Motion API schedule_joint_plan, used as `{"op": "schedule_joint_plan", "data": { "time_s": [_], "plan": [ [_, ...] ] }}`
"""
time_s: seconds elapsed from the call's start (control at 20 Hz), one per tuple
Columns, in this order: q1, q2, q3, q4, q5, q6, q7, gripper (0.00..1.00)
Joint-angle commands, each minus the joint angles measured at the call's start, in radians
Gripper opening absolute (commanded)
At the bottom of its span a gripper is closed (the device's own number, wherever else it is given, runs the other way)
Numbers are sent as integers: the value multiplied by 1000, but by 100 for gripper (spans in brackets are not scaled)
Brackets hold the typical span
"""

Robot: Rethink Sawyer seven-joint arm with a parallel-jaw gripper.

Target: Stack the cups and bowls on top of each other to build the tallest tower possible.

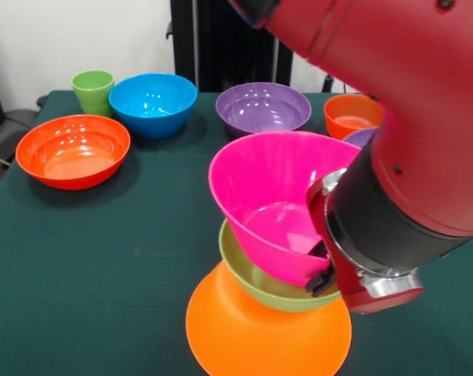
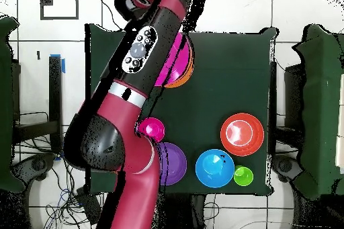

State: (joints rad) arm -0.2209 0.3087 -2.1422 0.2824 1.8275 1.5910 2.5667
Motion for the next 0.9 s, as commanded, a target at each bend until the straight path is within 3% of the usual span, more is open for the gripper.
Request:
{"op": "schedule_joint_plan", "data": {
  "time_s": [0.05,0.9],
  "plan": [
    [31,-1,61,-13,-95,-58,190,0],
    [78,3,183,72,-259,-99,149,0]
  ]
}}
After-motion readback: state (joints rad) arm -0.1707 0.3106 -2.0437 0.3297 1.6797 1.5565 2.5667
